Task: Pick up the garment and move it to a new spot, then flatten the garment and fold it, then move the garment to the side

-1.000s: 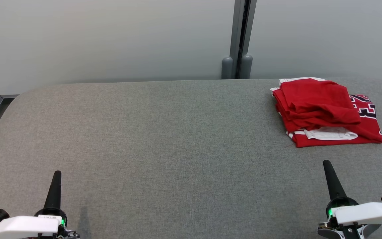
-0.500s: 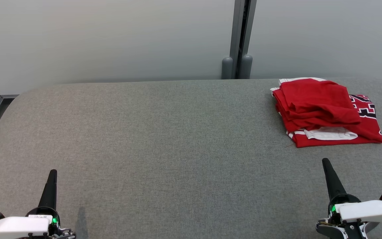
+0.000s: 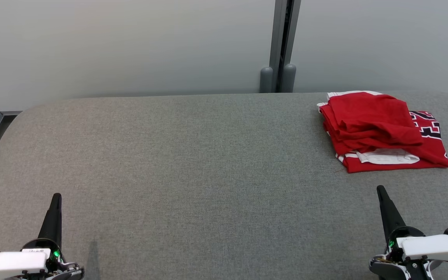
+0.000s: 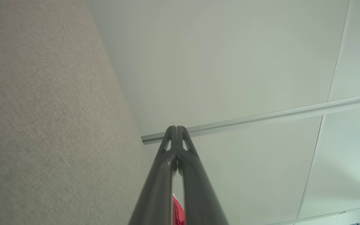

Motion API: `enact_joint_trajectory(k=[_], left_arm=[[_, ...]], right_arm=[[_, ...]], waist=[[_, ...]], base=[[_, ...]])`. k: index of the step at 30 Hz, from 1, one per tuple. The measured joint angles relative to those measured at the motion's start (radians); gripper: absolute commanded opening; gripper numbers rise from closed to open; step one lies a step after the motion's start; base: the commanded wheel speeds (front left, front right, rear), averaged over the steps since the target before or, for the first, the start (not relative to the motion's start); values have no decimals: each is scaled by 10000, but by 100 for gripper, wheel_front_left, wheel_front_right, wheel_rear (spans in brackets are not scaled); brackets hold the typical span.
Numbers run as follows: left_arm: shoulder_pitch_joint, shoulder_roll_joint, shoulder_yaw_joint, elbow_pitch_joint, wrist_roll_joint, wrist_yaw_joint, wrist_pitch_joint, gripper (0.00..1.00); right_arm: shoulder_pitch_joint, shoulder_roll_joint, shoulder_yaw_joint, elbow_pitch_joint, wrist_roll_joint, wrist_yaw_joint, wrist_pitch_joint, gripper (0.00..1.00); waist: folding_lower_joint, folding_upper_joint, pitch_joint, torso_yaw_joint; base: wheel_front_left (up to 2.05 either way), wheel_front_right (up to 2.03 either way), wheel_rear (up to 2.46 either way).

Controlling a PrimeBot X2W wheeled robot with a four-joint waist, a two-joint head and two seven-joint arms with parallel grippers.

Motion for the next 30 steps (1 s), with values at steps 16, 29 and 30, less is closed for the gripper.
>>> enact_joint_trajectory(k=[16,29,30], left_arm=[[-36,4,255,-63,-986,-2,424,0],[-83,8,341,-94,-1388,-17,571,0],[-83,8,341,-94,-1388,-17,571,0]], right_arm=[[-47,65,-25,0,1062,0,194,0],[-94,98,-38,0,1494,0,270,0],[-94,98,-38,-2,1494,0,270,0]], waist=[[1,0,-3,-2],[0,-1,-5,-2],[1,0,-5,-3]], base=[[0,0,0],[0,0,0],[0,0,0]])
